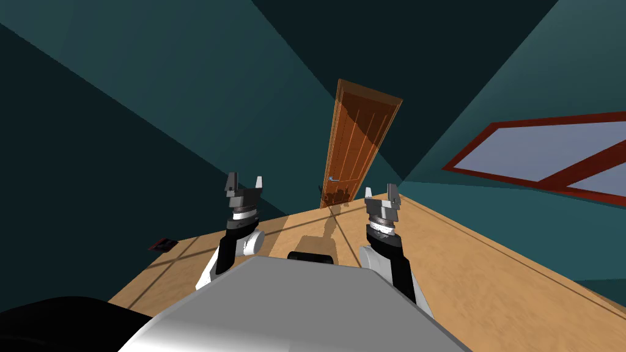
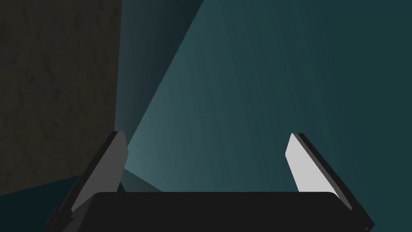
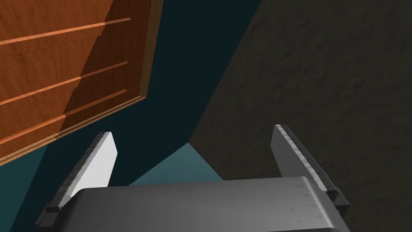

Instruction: Pull the door open

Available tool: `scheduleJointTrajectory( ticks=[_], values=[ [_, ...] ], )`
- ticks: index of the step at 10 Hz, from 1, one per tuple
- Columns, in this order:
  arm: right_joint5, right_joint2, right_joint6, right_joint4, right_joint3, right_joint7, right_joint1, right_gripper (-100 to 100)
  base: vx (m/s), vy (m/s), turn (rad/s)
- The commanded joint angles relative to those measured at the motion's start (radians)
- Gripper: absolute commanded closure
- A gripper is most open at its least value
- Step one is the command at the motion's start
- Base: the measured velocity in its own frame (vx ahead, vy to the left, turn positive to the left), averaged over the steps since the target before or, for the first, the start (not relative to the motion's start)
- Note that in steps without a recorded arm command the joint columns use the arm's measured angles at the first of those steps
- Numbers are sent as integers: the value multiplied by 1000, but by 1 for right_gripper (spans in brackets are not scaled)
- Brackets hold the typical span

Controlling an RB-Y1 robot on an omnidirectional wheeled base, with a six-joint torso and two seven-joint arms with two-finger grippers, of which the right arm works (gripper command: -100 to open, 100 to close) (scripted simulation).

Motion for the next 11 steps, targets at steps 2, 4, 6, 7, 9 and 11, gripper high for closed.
scheduleJointTrajectory(
  ticks=[2, 4, 6, 7, 9, 11],
  values=[
    [-13, -11, -10, 47, 3, -1, -14, -100, 49, -56, 84],
    [-24, -20, -18, 84, 6, -1, -26, -100, 69, -10, 54],
    [-39, -31, -30, 138, 9, -2, -43, -100, 79, -45, 88],
    [-47, -37, -36, 165, 11, -2, -51, -100, 71, -54, 88],
    [-66, -50, -50, 227, 15, -3, -72, -100, 92, -70, 116],
    [-76, -57, -58, 267, 18, -3, -82, -100, 55, -48, 59]
  ],
)
